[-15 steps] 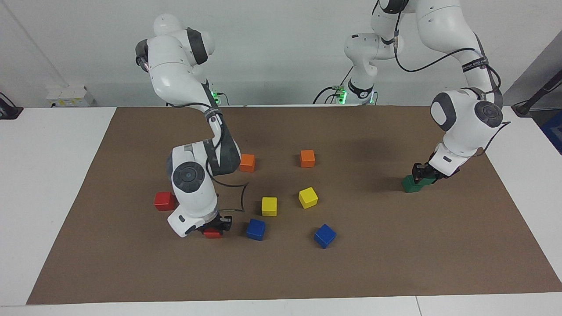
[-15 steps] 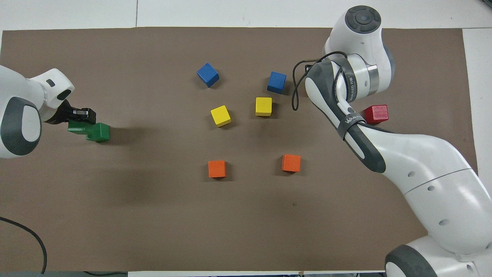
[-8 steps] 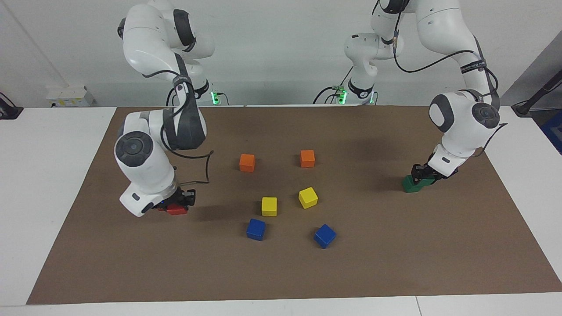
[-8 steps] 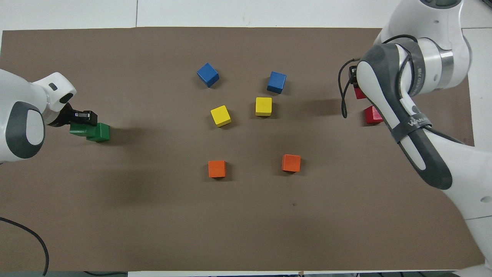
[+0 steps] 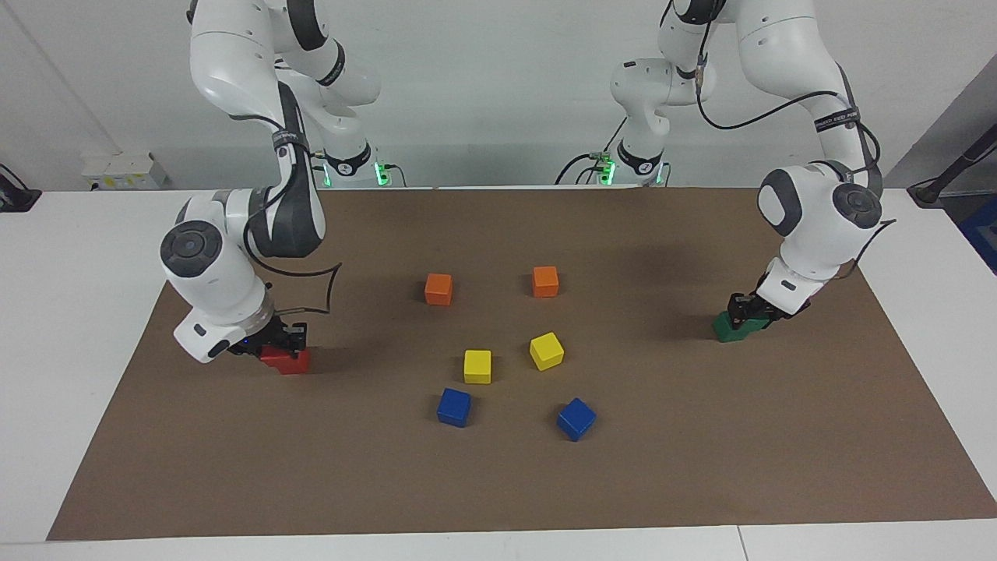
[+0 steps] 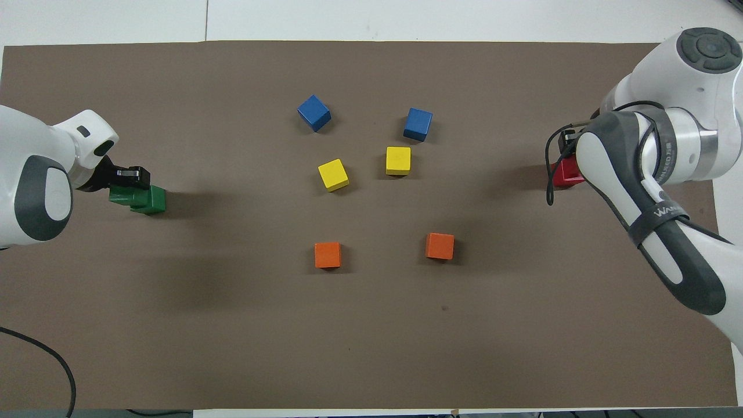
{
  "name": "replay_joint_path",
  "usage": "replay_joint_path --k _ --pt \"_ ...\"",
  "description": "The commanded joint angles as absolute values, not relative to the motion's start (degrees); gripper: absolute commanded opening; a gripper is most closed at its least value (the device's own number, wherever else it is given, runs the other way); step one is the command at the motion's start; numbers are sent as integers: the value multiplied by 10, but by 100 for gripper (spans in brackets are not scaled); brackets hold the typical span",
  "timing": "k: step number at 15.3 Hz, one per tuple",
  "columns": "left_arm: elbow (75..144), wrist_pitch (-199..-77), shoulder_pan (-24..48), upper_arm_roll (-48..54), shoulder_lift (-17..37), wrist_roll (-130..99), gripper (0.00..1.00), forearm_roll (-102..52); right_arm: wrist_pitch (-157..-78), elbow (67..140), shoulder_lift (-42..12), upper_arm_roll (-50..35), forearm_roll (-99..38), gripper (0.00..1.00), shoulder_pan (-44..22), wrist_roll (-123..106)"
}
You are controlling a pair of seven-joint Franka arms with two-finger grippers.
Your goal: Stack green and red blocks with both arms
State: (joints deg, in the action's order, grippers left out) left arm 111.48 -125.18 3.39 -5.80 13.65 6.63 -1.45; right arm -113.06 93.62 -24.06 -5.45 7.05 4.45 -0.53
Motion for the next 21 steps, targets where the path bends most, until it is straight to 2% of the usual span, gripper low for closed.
replay_joint_path --k 1,4,5,6,7,8,15,21 --pt "1146 -1274 37 -58 116 54 0 -22 -1150 977 -211 -62 67 0 53 -6" --pt "1155 -1281 37 -58 113 54 0 -22 -1174 992 -209 -62 67 0 55 -7" --pt "1158 -1284 37 -58 113 53 7 -22 -1183 998 -206 -62 67 0 58 -8" --pt "1159 -1284 37 -59 113 54 41 -22 -1186 998 -206 -62 67 0 58 -7" --pt "1159 -1285 36 -58 112 54 79 -22 -1187 1000 -206 -62 67 0 58 -7" --pt "1159 -1285 36 -59 112 54 100 -22 -1187 1001 -205 -62 67 0 58 -7" --pt "1142 -1259 36 -60 108 57 100 -21 -1196 1014 -202 -62 58 0 65 -7" --pt "1025 -1047 34 -59 55 59 100 -18 -1208 1022 -200 -62 44 0 65 12"
